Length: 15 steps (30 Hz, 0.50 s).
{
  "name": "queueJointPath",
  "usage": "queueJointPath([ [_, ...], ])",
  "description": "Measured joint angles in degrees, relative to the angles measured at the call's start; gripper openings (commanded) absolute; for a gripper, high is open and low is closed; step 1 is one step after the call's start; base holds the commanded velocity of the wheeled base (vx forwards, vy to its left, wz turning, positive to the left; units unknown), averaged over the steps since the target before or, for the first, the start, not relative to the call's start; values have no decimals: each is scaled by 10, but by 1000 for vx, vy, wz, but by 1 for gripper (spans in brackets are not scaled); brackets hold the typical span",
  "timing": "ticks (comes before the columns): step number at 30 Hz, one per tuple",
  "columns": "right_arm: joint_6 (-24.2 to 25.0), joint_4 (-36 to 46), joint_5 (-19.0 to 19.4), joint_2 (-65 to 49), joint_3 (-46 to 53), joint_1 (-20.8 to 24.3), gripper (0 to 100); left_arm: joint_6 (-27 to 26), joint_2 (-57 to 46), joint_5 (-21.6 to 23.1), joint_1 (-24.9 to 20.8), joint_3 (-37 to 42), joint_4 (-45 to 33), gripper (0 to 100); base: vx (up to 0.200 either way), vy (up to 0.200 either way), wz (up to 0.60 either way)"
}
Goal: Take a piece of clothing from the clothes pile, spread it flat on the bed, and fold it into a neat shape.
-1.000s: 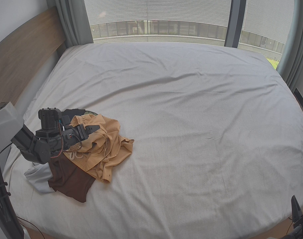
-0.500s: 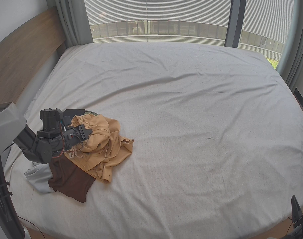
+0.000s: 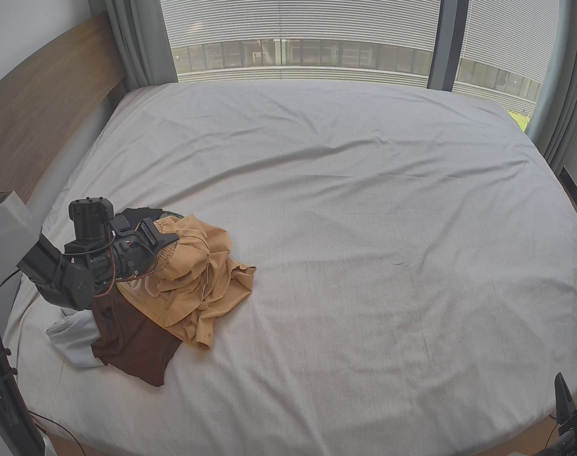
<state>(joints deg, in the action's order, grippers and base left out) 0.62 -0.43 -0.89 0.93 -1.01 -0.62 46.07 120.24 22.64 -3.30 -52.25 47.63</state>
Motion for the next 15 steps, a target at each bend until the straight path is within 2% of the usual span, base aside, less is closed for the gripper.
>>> queueJointPath([
  [8,0,0,0,0,0,0,100,101,-47,110,5,18,2,0,0,0,0],
  [15,0,0,0,0,0,0,100,104,-69,118,6,41,28,0,0,0,0],
])
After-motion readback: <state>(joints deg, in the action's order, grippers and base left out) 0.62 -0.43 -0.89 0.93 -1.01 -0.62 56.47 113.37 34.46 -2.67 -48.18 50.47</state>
